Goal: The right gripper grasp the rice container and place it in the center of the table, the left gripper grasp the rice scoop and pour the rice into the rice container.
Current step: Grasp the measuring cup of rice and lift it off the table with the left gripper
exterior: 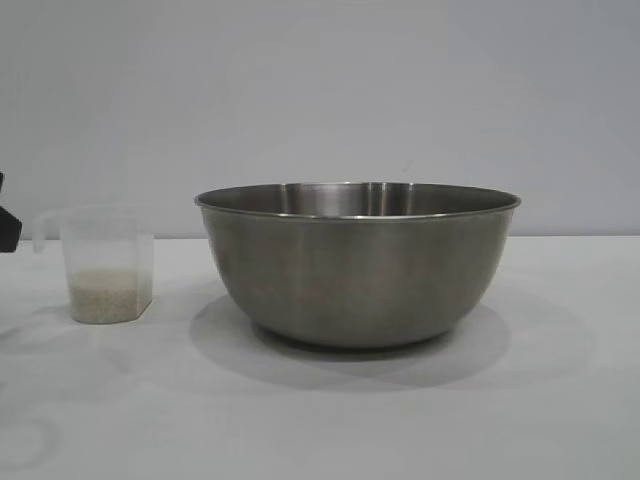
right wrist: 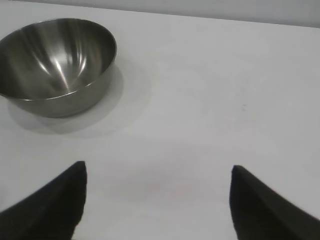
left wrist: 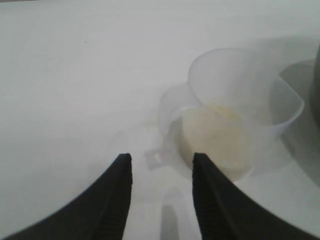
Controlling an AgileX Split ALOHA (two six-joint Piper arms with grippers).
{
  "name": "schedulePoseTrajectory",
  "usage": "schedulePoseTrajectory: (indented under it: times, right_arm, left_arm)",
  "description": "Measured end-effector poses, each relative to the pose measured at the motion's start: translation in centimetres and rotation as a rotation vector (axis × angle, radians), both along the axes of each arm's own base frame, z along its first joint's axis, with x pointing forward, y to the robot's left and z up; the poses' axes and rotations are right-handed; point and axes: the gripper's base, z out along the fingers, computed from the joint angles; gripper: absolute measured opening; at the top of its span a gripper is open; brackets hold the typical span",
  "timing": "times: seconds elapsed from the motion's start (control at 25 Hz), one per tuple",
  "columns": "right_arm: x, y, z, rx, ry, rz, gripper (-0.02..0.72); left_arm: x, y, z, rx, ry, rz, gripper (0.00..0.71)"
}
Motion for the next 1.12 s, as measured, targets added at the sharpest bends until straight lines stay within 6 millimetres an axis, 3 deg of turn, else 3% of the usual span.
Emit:
schedulePoseTrajectory:
  times: [0.76,0.84,0.96,1.12]
  right_arm:
    - [0.0,0.0,0.0,0.000,0.000,0.000,0.540]
    - [0.0,0.0,0.0,0.000,0.000,0.000,0.540]
    - [0.0,0.0,0.0,0.000,0.000,0.000,0.540]
    - [0.0,0.0,0.0,0.000,0.000,0.000,0.540]
  left_arm:
    - [4.5,-1.1,-1.5,-0.010,-0.043,-0.009,0.235]
    - [5.2,-1.4,-1.8,-0.011,-0.052,-0.023,0.113]
    - [5.9,-1.7,-2.0,-0.012,-0.064,-0.037,0.000]
    - [6.7,-2.0,-1.6,-0.016,-0.088,-0.048,0.000]
